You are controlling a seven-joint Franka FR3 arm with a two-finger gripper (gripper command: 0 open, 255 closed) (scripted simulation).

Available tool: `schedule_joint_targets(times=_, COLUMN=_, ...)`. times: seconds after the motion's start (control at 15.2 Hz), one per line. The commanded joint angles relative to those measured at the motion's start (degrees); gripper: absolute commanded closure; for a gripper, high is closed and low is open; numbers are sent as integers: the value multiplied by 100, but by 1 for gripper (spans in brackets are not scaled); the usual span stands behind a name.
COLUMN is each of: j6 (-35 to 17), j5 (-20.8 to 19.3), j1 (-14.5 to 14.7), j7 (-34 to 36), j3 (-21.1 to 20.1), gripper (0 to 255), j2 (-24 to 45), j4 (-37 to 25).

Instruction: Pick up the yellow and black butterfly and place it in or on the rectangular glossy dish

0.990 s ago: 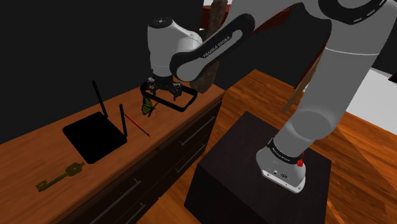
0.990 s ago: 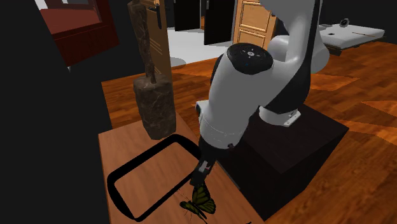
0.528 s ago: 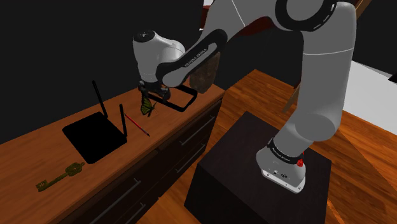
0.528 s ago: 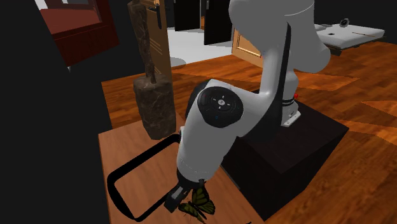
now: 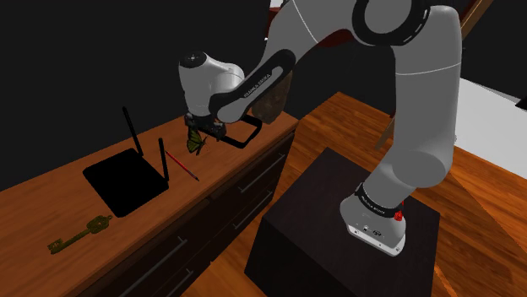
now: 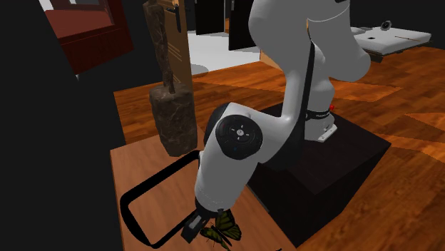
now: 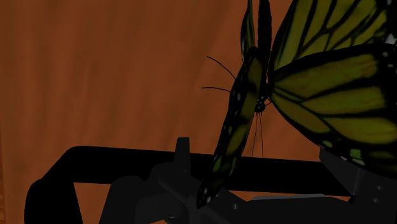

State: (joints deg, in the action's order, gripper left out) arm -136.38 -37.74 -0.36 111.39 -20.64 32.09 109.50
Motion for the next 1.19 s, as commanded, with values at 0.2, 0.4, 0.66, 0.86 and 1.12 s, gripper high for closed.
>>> schedule_joint_targets(times=0.2, j6=-7, j5=-7, j1=10, j7=5, j3=2, gripper=0, j2=28, j4=5)
schedule_joint_targets(times=0.4, j6=-1, j5=-3, j1=9, j7=1, j3=0, gripper=255, j2=26, j4=0)
schedule_joint_targets(times=0.66, j6=14, j5=4, j1=15, j7=2, j3=-6, gripper=255, j2=24, j4=-10)
schedule_joint_targets(times=0.86, j6=14, j5=4, j1=15, j7=0, j3=-6, gripper=255, j2=24, j4=-11)
schedule_joint_targets(times=1.12, j6=123, j5=115, j1=-44, j7=-103, j3=-76, gripper=255, j2=-144, j4=27)
